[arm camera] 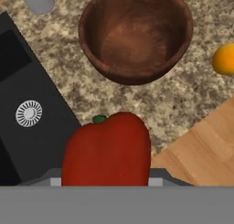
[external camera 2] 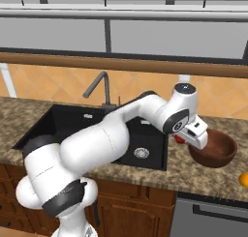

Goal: Pick the bell pepper from the sink and place it in the bowl. Then pick the bowl and place it in the microwave. Then close the microwave door and press the start button.

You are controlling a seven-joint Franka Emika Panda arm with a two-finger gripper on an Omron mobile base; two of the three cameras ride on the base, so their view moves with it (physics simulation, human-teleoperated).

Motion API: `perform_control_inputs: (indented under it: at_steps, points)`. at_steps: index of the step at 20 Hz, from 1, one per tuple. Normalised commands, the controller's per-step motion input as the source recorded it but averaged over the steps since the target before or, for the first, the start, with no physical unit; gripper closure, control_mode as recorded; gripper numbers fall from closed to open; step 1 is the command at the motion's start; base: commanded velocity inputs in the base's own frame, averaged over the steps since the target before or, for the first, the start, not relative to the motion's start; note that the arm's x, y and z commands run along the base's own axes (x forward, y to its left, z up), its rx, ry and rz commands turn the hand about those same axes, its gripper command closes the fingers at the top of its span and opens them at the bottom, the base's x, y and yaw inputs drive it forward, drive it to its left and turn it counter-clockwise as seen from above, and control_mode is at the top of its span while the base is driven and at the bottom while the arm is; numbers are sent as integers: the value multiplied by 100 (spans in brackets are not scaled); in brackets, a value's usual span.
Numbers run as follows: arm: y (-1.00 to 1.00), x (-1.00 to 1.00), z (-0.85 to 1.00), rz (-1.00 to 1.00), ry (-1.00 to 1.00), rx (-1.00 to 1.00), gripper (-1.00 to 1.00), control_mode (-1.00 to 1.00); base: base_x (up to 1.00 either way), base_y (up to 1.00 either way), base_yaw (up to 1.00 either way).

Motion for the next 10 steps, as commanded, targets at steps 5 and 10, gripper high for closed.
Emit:
perform_control_inputs:
  at_steps: [5, 10]
  points:
    - [-48, 62, -34, -3, 0, 0, 100, -100, 0, 0, 0]
    - [-46, 47, -22, -3, 3, 0, 100, -100, 0, 0, 0]
